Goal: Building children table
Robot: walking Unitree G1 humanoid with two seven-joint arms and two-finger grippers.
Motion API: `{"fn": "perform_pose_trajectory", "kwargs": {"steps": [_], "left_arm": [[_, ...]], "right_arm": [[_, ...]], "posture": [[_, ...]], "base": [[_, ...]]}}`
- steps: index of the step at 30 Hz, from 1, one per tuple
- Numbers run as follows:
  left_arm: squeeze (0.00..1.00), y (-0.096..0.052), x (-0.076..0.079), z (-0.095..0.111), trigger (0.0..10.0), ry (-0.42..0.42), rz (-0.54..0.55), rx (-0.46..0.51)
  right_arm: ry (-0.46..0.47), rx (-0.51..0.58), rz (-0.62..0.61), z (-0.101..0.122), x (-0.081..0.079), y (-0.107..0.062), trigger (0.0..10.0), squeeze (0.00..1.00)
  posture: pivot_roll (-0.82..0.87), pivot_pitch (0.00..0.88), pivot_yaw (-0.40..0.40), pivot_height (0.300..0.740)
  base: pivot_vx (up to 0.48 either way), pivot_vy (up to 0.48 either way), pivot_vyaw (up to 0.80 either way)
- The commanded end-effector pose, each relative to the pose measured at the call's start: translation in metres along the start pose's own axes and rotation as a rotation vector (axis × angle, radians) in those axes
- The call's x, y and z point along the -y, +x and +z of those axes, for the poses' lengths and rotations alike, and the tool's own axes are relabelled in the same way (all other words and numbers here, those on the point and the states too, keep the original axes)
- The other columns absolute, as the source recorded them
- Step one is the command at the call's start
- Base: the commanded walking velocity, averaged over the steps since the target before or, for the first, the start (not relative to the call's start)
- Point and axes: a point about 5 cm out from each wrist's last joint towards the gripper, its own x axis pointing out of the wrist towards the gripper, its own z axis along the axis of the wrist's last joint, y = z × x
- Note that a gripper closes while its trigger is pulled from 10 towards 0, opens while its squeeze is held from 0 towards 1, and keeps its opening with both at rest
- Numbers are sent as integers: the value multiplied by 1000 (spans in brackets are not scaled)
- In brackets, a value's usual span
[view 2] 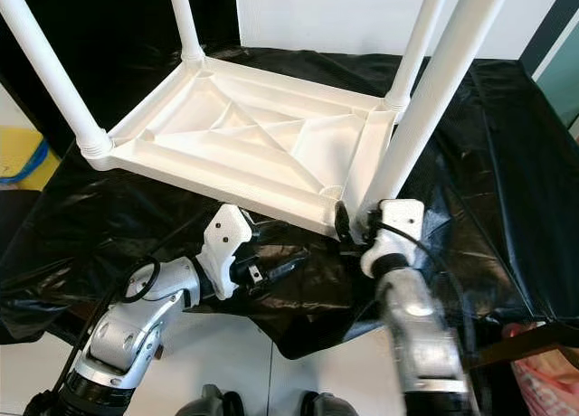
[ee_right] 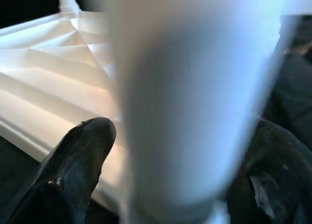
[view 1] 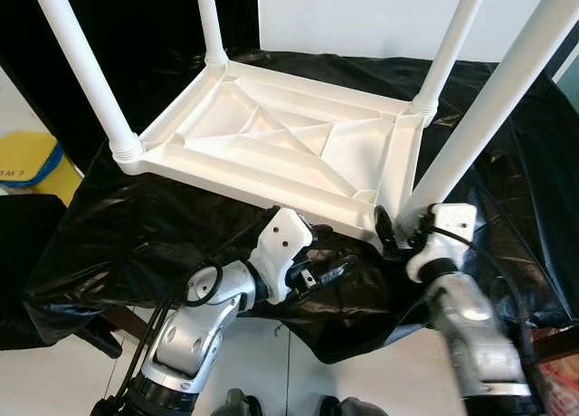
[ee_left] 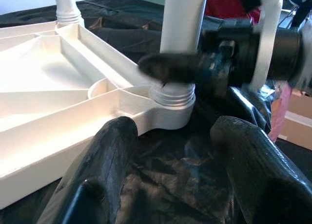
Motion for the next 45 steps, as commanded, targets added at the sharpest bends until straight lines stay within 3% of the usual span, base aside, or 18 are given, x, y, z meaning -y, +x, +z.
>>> {"fn": "perform_pose_trajectory", "kwargs": {"steps": [1,3,5,8,15,16,17,18,30,32,34,37,38,41,45], "left_arm": [[0,1,-1,0,10000,-4,53,-4],[0,1,-2,0,10000,-2,53,-4],[0,1,-2,0,10000,-2,53,-4],[0,1,-2,1,10000,-1,50,-3],[0,1,-2,2,10000,-3,55,-2],[0,1,-2,2,10000,-3,56,-2],[0,1,-2,2,10000,-3,56,-2],[0,1,-2,2,10000,-2,57,-2],[0,1,-3,2,10000,0,58,-2],[0,1,-3,2,10000,-1,54,-1],[0,2,-3,2,10000,-1,52,-2],[0,2,-3,2,10000,-2,51,-2],[0,2,-2,1,10000,-4,50,-2],[0,2,-2,1,10000,-4,50,-2],[0,3,-1,1,10000,-6,48,-1]], "right_arm": [[14,3,43,-2,3,0,10000,0],[13,-11,120,-2,5,2,10000,0],[13,-11,120,-2,5,2,10000,0],[-6,-32,271,-2,1,8,10000,0],[-61,-57,408,-5,-4,19,10000,0],[-68,-58,420,-5,-3,21,4549,0],[-68,-58,420,-5,-3,21,4549,0],[-75,-60,426,-6,-2,22,0,0],[-91,-86,424,-15,6,21,0,0],[-87,-99,391,-18,8,20,9451,0],[-89,-105,360,-19,8,20,10000,0],[-91,-106,319,-20,9,21,10000,0],[-91,-119,222,-23,8,20,10000,0],[-91,-119,222,-23,8,20,10000,0],[-66,-124,92,-27,1,18,10000,0]], "posture": [[-1,152,-43,740],[-2,151,-39,740],[-2,151,-39,740],[1,153,-35,740],[-4,153,-38,740],[-5,152,-38,740],[-5,152,-38,740],[-3,149,-38,740],[-10,148,-36,740],[-12,149,-34,740],[-16,150,-34,740],[-16,150,-34,740],[-15,150,-37,740],[-15,150,-37,740],[-19,145,-43,740]], "base": [[0,0,0],[0,0,0],[0,0,0],[0,0,0],[0,0,0],[0,0,0],[0,0,0],[0,0,0],[0,0,0],[0,0,0],[0,0,0],[0,0,0],[0,0,0],[0,0,0],[0,0,0]]}}
